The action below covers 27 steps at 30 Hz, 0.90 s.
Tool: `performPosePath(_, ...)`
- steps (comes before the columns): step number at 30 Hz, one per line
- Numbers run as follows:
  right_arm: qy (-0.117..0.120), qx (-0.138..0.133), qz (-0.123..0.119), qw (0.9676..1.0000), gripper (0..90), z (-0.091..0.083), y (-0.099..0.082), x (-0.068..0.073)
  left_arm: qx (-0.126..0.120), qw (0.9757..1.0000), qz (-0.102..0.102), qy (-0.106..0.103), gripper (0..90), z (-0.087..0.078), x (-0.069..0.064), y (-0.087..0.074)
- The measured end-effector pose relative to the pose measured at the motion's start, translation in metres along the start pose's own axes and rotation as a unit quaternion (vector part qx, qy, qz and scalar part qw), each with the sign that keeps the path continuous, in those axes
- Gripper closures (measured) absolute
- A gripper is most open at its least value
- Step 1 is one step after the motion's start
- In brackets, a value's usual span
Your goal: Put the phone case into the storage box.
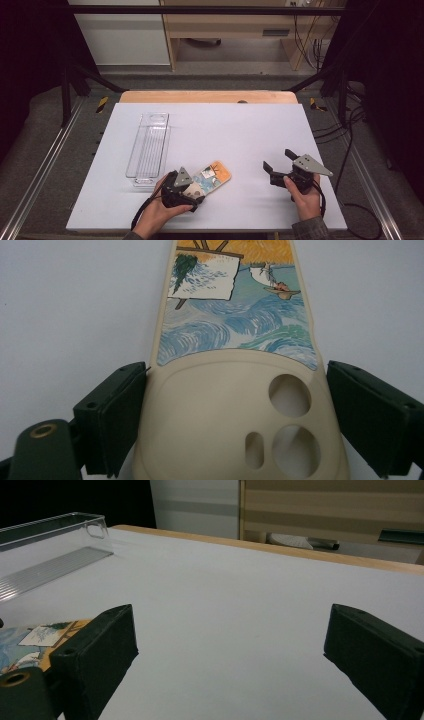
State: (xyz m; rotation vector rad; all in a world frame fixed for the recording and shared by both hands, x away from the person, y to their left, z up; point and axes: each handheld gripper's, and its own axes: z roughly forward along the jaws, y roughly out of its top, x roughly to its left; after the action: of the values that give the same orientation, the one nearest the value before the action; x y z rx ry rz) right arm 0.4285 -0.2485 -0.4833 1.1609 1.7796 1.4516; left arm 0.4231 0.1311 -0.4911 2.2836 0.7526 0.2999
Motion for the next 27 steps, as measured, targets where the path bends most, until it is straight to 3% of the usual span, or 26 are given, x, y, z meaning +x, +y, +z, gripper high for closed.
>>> performPosePath(4, 0.002, 0.001, -0.006, 1.0, 6.7, 0.001, 0.0, 0.003, -0.025, 0.9996, -0.015, 0.0, 12.0, -0.009, 0.002, 0.006)
performPosePath(7, 0.006, -0.002, -0.005, 1.0, 6.7, 0.001, 0.002, 0.006, -0.037, 0.9992, -0.015, -0.008, 11.9, -0.018, 0.001, 0.018)
performPosePath(13, 0.004, -0.003, -0.028, 0.9996, 6.6, 0.002, 0.01, 0.012, -0.048, 0.9987, 0.008, -0.014, 11.9, -0.036, -0.001, 0.056)
performPosePath(17, 0.004, 0.007, -0.056, 0.9984, 6.7, 0.0, 0.018, 0.016, -0.042, 0.9988, 0.023, -0.01, 11.9, -0.041, 0.007, 0.077)
performPosePath(21, 0.007, 0.026, -0.101, 0.9945, 6.3, -0.004, 0.023, 0.023, -0.04, 0.9986, 0.033, -0.008, 11.9, -0.044, 0.017, 0.094)
performPosePath(27, 0.014, 0.047, -0.168, 0.9845, 5.7, -0.002, 0.033, 0.039, -0.037, 0.9987, 0.035, -0.01, 11.8, -0.051, 0.028, 0.112)
